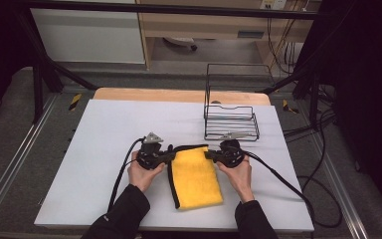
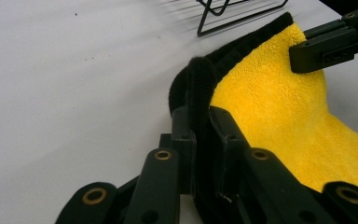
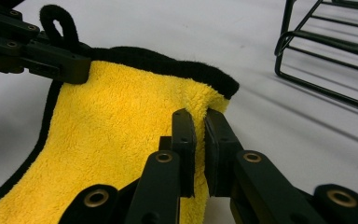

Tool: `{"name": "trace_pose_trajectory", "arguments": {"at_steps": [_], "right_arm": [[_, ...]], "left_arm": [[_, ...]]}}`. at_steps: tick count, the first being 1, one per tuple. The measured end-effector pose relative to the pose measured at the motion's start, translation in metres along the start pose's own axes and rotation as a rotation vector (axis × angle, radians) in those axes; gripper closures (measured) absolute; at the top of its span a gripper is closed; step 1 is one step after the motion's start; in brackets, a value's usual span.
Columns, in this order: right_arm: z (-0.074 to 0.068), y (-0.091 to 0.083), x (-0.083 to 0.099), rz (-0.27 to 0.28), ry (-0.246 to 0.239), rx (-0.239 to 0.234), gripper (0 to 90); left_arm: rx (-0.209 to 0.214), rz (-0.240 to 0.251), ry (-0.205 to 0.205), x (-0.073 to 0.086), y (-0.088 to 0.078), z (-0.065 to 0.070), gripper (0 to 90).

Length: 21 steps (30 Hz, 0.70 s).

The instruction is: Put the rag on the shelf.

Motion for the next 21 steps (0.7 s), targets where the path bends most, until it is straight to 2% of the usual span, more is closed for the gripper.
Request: {"name": "trace_pose_trajectory", "arguments": {"at_steps": [15,18,21], "right_arm": [[-0.012,-0.030,-0.003,0.083,-0.038,0.013,84.3],[-0.014,-0.033,-0.003,0.083,-0.039,0.020,84.3],[-0.012,-0.027,-0.001,0.056,-0.039,0.047,84.3]], "left_arm": [[0.011,0.048,0.069,-0.009,-0.019,0.020,81.2],[0.005,0.036,0.074,-0.011,-0.017,0.020,81.2],[0.005,0.015,0.059,-0.010,-0.006,0.014,81.1]]}}
Point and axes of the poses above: each handheld gripper's, and its own axes: y roughly forward along the jaws, x roughly out of its underside, z roughly to its right, the point moved 1 cm from there along y, roughly forward along the jaws, and after that the axes turned 8 degrees about x, right-handed, at the moved point
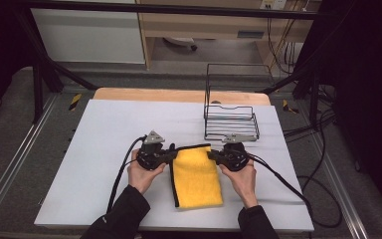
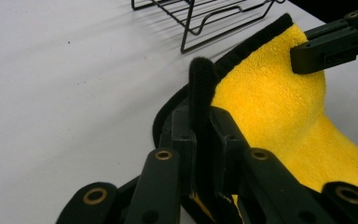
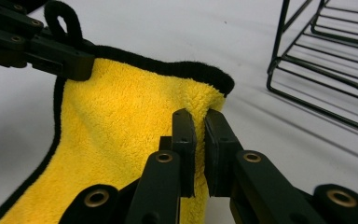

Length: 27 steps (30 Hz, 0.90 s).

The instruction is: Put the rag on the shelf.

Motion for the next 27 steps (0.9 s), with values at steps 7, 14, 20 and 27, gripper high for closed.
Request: {"name": "trace_pose_trajectory", "arguments": {"at_steps": [7,14,20,27], "right_arm": [[0.012,0.024,0.011,-0.079,0.006,0.056,84.0],[0.017,0.037,0.020,-0.105,0.000,0.079,83.7],[0.017,0.039,0.021,-0.115,-0.013,0.082,82.6],[0.018,0.039,0.022,-0.115,-0.018,0.079,80.9]], "left_arm": [[-0.022,-0.053,-0.026,0.008,0.027,-0.012,77.4],[-0.051,-0.102,-0.063,0.023,0.030,-0.018,62.1],[-0.053,-0.113,-0.068,0.027,0.036,-0.010,63.1],[-0.054,-0.131,-0.105,0.027,0.037,-0.011,65.5]]}}
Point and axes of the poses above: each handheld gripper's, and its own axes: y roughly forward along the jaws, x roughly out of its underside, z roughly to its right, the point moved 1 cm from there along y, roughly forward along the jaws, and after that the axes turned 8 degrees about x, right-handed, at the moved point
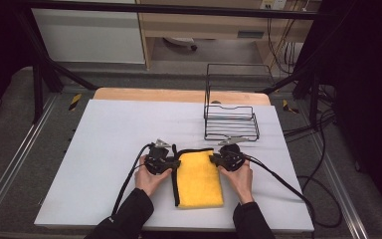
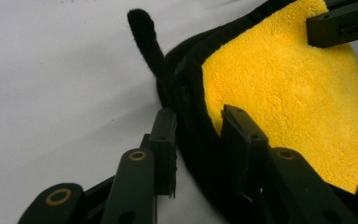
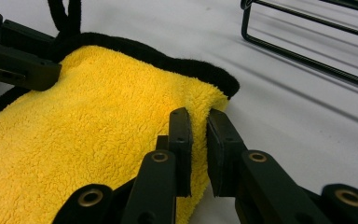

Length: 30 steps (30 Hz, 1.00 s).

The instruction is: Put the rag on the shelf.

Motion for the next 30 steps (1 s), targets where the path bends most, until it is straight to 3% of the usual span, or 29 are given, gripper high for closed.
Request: {"name": "trace_pose_trajectory", "arguments": {"at_steps": [5,11,16,20,24,30], "right_arm": [[0.000,0.000,0.001,0.002,-0.001,0.002,78.7],[0.003,0.000,0.002,0.009,0.013,0.006,66.6],[0.007,0.005,0.004,-0.003,0.049,-0.027,65.2],[0.008,0.010,0.004,-0.020,0.080,-0.059,68.0],[0.010,0.010,0.004,-0.025,0.114,-0.099,79.4],[0.008,0.001,0.002,0.008,0.110,-0.087,84.0]], "left_arm": [[-0.009,-0.020,-0.018,-0.001,0.000,0.002,66.4],[0.056,-0.025,-0.071,-0.001,-0.002,-0.003,74.6],[0.070,-0.006,-0.095,-0.001,-0.002,-0.005,79.3],[0.073,0.009,-0.104,0.000,-0.003,-0.005,80.5],[0.063,0.028,-0.092,-0.001,-0.005,-0.002,81.6],[0.064,0.072,-0.058,-0.006,-0.016,0.004,82.2]]}}
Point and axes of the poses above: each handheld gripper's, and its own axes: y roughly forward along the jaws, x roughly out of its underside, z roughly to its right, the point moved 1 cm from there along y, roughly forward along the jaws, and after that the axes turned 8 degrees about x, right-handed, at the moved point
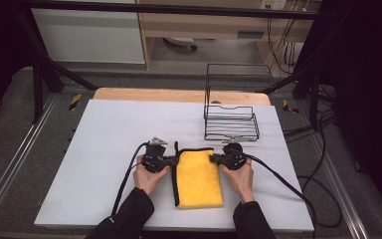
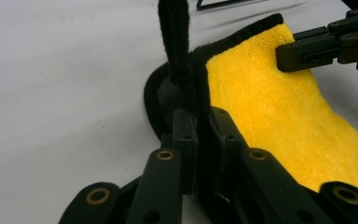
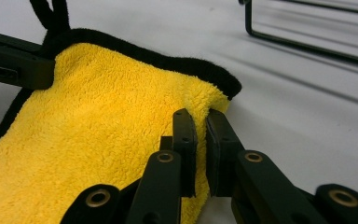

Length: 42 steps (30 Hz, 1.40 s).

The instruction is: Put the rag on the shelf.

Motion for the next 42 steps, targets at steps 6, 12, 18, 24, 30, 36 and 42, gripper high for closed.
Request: {"name": "trace_pose_trajectory", "arguments": {"at_steps": [6,12,18,24,30,36,42], "right_arm": [[-0.008,-0.020,-0.004,0.063,-0.040,0.014,84.1],[-0.014,-0.042,-0.005,0.128,-0.055,0.020,84.1],[-0.018,-0.063,-0.007,0.186,-0.058,0.022,84.1],[-0.023,-0.085,-0.011,0.247,-0.074,0.031,84.4],[-0.027,-0.106,-0.018,0.317,-0.094,0.051,84.5],[-0.030,-0.124,-0.027,0.380,-0.124,0.075,84.6],[-0.033,-0.136,-0.038,0.437,-0.147,0.095,84.7]], "left_arm": [[-0.003,0.044,0.060,-0.007,-0.013,0.015,82.3],[-0.009,0.077,0.124,-0.013,-0.024,0.031,82.2],[-0.005,0.111,0.162,-0.018,-0.033,0.042,82.2],[-0.002,0.156,0.211,-0.027,-0.046,0.056,82.3],[0.000,0.208,0.256,-0.038,-0.062,0.069,82.3],[-0.010,0.257,0.299,-0.049,-0.072,0.080,82.2],[-0.020,0.304,0.322,-0.059,-0.079,0.086,82.2]]}}
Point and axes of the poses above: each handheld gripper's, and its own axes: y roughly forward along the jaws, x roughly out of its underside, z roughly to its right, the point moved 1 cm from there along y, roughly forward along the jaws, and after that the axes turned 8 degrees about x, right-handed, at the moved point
